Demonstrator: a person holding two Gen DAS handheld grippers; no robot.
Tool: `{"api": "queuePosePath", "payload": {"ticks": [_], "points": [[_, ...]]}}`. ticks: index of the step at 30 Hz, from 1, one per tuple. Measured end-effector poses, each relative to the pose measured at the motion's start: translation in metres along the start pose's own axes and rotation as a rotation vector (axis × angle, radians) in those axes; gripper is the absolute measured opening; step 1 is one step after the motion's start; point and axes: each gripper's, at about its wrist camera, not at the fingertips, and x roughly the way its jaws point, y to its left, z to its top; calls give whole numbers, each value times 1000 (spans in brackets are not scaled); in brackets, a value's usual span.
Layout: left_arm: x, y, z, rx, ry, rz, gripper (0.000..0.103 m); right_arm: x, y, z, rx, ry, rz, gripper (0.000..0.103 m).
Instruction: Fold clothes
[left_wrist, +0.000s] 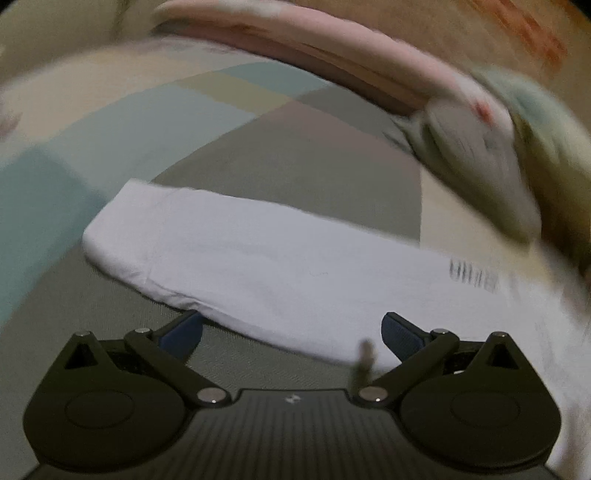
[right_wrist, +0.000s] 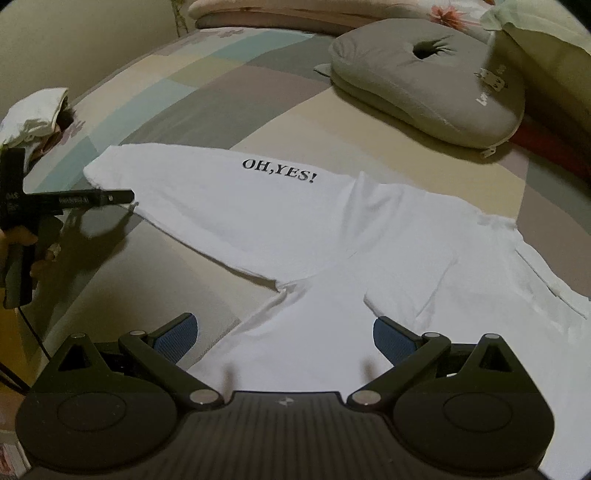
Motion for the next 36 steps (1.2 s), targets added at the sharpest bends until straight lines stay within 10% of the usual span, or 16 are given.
{"api": "queuePosePath", "payload": {"ticks": [6, 15, 23, 36], "points": [[-4, 25, 4, -334, 50, -115, 102, -7, -1, 6, 50, -22, 9, 103], [9, 14, 8, -197, -43, -78, 102, -3, 3, 9, 60, -32, 21, 103], [13, 31, 11, -310, -193, -14, 102, -1, 0, 6, 42, -26, 13, 103], [23, 11, 7, -172, -235, -25, 102, 0, -2, 5, 32, -27, 23, 103]]}}
